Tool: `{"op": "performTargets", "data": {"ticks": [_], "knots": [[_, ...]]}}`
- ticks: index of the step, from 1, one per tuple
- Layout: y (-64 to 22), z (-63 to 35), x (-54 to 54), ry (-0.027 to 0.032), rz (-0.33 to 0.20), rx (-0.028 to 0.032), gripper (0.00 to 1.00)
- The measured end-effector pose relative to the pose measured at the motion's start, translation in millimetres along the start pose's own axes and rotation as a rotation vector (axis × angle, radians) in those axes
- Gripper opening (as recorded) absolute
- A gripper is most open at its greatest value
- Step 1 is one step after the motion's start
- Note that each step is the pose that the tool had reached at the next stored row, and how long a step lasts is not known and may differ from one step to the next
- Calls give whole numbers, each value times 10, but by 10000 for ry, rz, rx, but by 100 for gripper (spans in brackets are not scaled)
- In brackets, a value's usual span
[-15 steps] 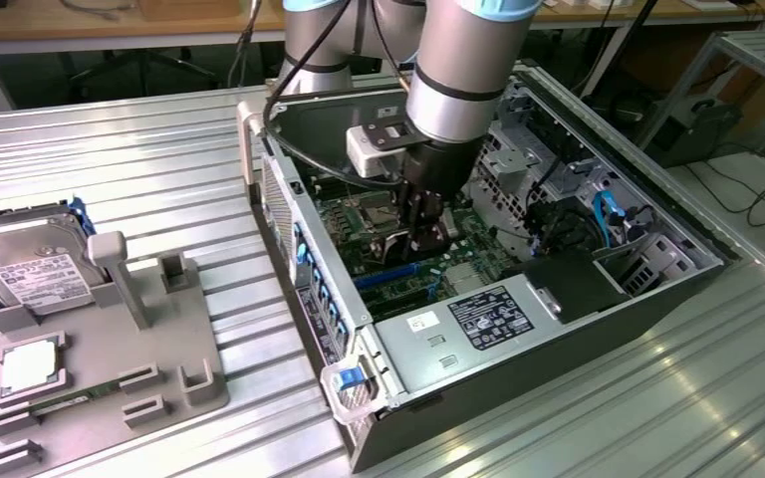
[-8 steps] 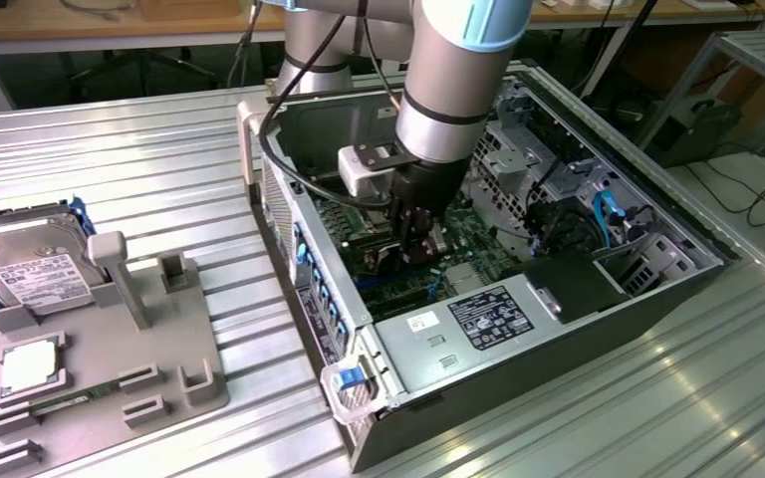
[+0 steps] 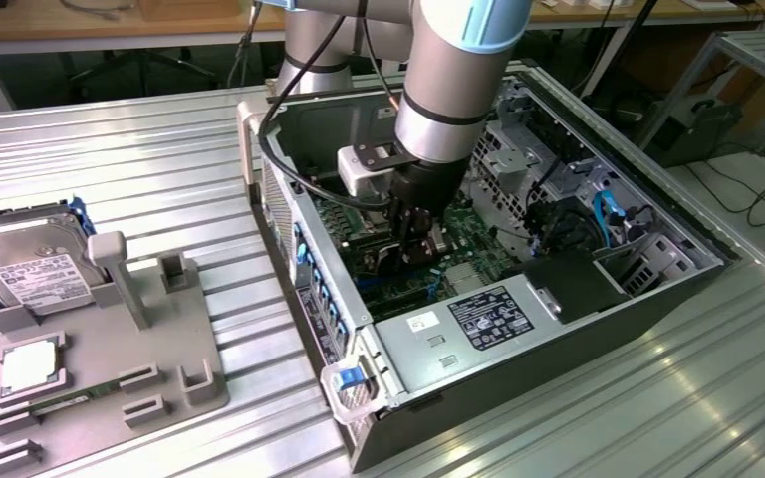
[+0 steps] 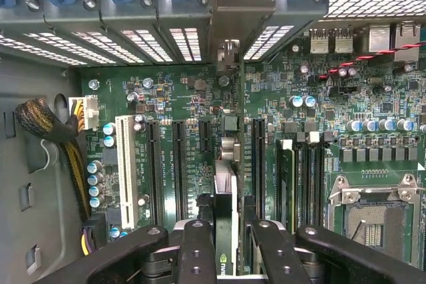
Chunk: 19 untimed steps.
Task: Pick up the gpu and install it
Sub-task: 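Insert the gpu into the slot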
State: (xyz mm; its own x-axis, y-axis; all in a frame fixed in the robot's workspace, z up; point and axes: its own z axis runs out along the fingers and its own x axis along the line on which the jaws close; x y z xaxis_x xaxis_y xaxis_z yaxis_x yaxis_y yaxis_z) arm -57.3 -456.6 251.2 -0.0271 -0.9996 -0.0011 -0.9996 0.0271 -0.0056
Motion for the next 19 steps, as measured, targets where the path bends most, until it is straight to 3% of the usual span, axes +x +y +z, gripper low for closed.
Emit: {"op": "performTargets", "data": {"ticks": [19], "knots": [[3, -22, -5, 5, -23, 14, 27]]}}
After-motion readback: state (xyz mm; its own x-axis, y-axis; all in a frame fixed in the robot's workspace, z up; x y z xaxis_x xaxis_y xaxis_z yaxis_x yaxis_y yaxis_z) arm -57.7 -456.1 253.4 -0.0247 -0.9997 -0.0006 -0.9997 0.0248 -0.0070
